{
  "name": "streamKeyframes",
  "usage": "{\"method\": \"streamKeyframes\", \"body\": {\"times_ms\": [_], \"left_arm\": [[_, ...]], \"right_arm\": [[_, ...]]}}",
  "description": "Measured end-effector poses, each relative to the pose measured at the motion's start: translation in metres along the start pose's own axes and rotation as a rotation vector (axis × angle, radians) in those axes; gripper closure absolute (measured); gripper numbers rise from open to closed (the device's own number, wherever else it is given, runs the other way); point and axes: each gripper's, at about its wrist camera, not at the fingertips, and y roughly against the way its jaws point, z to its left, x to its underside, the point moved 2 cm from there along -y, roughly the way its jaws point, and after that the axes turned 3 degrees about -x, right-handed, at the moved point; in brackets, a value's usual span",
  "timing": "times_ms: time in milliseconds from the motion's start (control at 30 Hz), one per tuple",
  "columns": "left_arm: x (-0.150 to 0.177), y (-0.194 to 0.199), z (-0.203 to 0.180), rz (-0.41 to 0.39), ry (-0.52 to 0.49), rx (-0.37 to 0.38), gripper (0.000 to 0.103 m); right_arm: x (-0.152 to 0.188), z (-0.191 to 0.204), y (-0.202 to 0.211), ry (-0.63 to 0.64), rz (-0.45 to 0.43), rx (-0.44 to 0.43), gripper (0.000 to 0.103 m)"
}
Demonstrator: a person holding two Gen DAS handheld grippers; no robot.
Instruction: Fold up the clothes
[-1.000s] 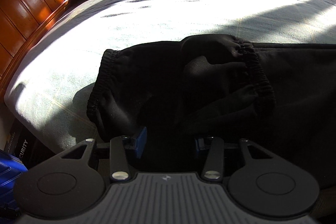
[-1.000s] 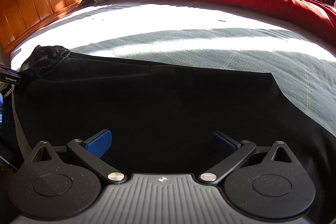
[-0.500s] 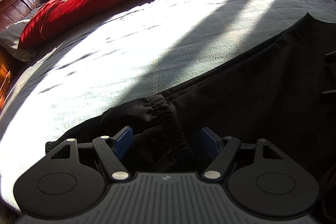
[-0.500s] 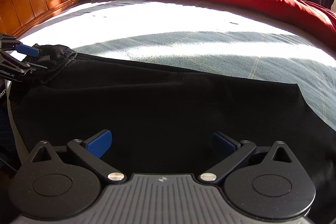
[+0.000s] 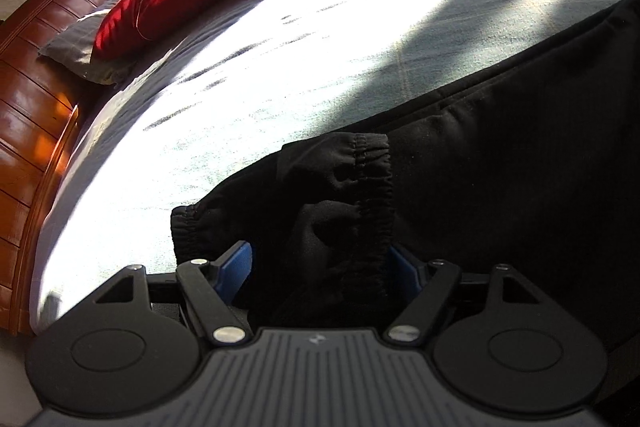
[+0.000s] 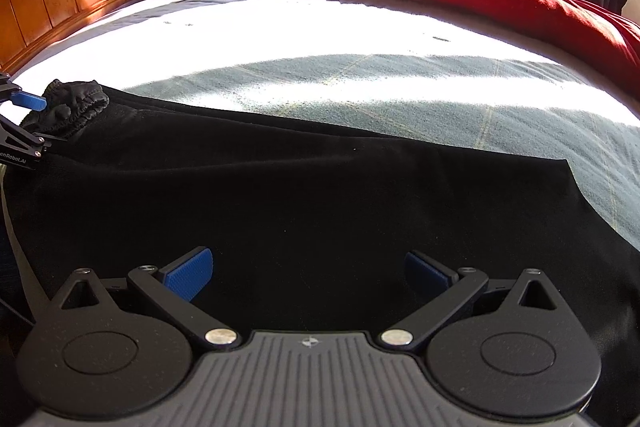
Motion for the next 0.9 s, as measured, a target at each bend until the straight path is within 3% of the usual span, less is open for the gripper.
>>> {"method": "streamKeyframes", "body": {"times_ms": [100,300,533,600,700,800,900], "left_arm": [[0.010,-0.003,0.019,0.033,0.038,-0.053,0.027],[0.016,-0.010,0.051,0.019,0.164,0.011,0.027],[-0.007,-0.014,0.029,-0.072,0.051,0.068,0.028],[-0.008,-0.016,0.026,-0.071,0.030,0.038,0.027],[0.000,-0.021,0.047,-0.044,0.096,0.005,0.027],[0.006,-0.018,0.063,-0.069,0.176,0.108,0.029],[0.005,-0.024,0.066,-0.080,0.174,0.111,0.029]], "right_arm": [[-0.001,0.003,-0.002,0.018,0.009,-0.006,0.000],[-0.001,0.007,-0.003,0.021,0.015,-0.002,0.000],[-0.003,0.017,-0.007,0.019,0.022,0.005,0.000],[-0.005,0.021,-0.008,0.024,0.022,0.005,0.000],[-0.005,0.025,-0.007,0.025,0.020,0.006,0.000],[-0.007,0.025,-0.009,0.018,0.027,0.010,0.000],[-0.011,0.027,-0.015,0.016,0.035,0.016,0.000]]}}
